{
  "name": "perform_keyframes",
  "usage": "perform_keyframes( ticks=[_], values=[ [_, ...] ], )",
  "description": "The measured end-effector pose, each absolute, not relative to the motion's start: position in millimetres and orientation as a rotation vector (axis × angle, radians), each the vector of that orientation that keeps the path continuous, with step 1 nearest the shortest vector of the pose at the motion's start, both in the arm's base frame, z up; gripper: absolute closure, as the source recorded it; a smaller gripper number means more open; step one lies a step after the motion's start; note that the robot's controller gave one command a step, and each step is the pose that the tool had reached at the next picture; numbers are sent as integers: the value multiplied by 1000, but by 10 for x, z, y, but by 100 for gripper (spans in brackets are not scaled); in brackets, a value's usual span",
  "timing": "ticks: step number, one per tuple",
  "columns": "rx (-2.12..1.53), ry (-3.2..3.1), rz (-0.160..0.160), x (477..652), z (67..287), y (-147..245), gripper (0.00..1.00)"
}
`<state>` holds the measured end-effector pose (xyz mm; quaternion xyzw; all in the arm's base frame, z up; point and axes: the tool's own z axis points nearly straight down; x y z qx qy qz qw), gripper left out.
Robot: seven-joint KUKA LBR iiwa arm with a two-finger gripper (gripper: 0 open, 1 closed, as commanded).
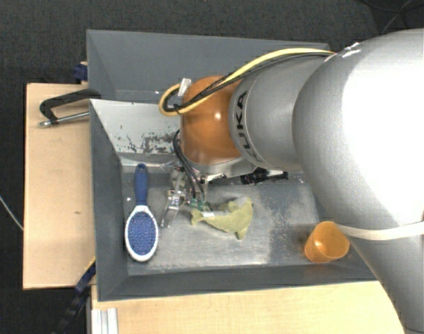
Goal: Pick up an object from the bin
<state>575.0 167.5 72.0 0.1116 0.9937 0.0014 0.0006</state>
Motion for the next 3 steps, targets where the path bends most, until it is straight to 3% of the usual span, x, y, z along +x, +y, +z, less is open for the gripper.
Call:
perform_keyframes(
  ticks=[1, 2, 3],
  values=[
    [287, 3126, -2, 5874, 754, 1110, 0],
    [282, 3120, 6, 5883, 770, 1149, 100],
    [820, 3024, 8, 5769, 1981, 1174, 100]
  ],
)
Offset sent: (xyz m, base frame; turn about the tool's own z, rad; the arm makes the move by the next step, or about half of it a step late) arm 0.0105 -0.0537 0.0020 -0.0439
